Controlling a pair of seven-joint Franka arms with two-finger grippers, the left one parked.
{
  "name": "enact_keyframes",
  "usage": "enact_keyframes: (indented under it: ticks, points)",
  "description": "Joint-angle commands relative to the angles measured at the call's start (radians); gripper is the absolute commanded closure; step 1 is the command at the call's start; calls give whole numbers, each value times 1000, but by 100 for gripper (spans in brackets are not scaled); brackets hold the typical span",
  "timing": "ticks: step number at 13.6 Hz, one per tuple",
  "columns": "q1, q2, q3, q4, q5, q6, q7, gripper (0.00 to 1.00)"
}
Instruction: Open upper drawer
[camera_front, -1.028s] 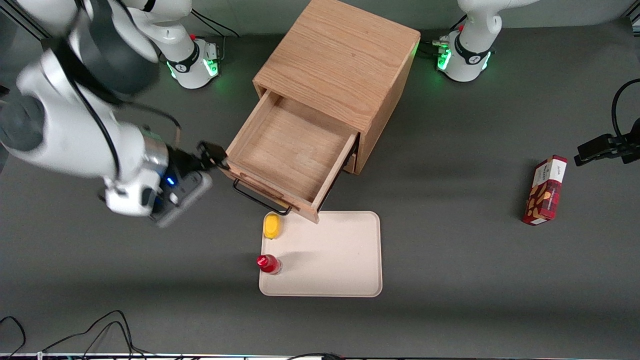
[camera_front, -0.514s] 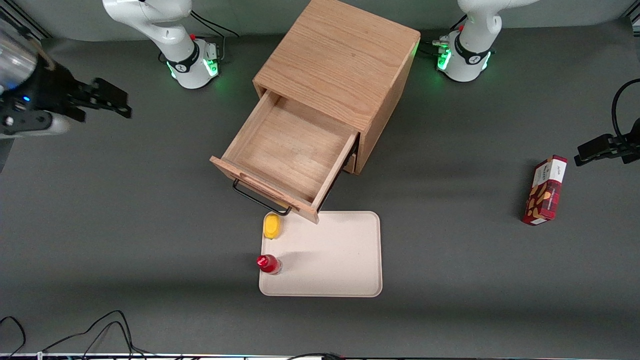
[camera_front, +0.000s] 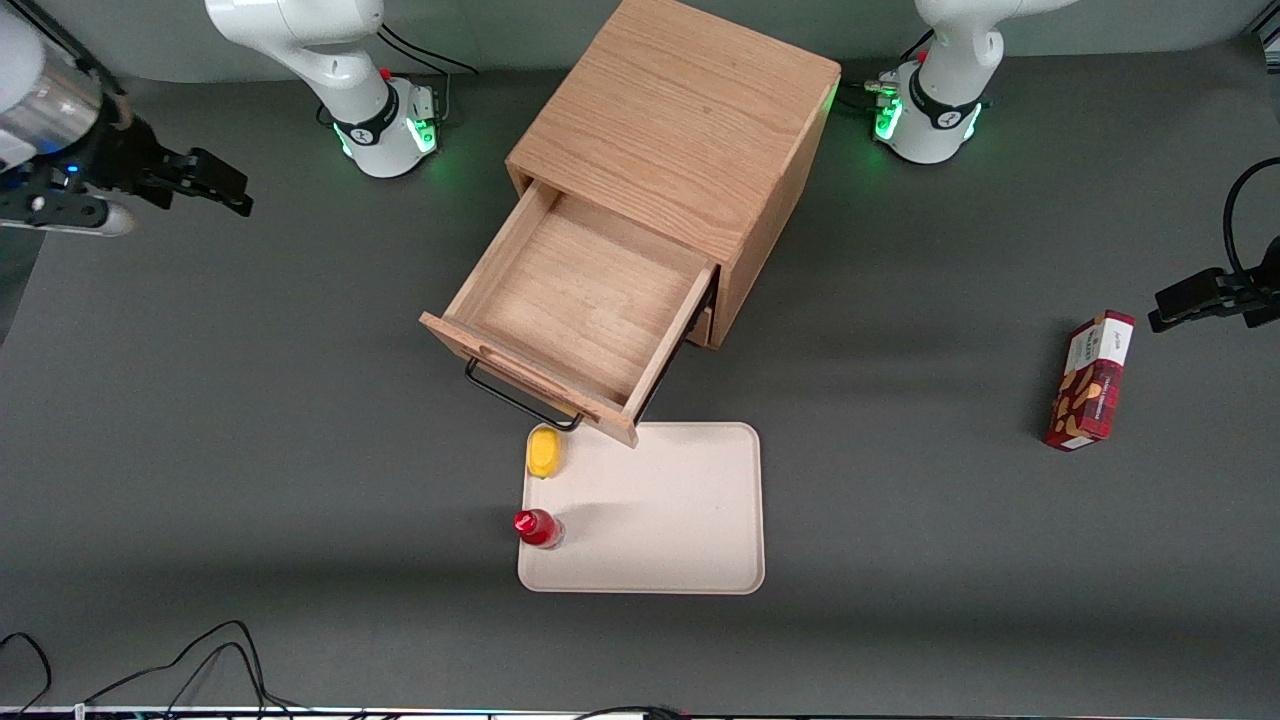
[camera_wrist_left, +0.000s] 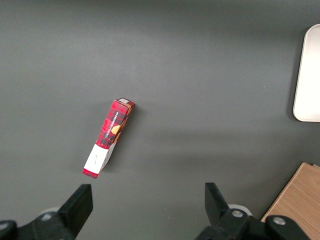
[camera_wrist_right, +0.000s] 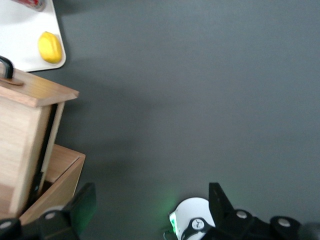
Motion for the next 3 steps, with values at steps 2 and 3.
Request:
enact_keyframes:
  ticks: [2,3]
  points:
    - [5,-57,-64,-86,-14,69,23,0]
    - [5,-54,-75,-73,-15,67,18,0]
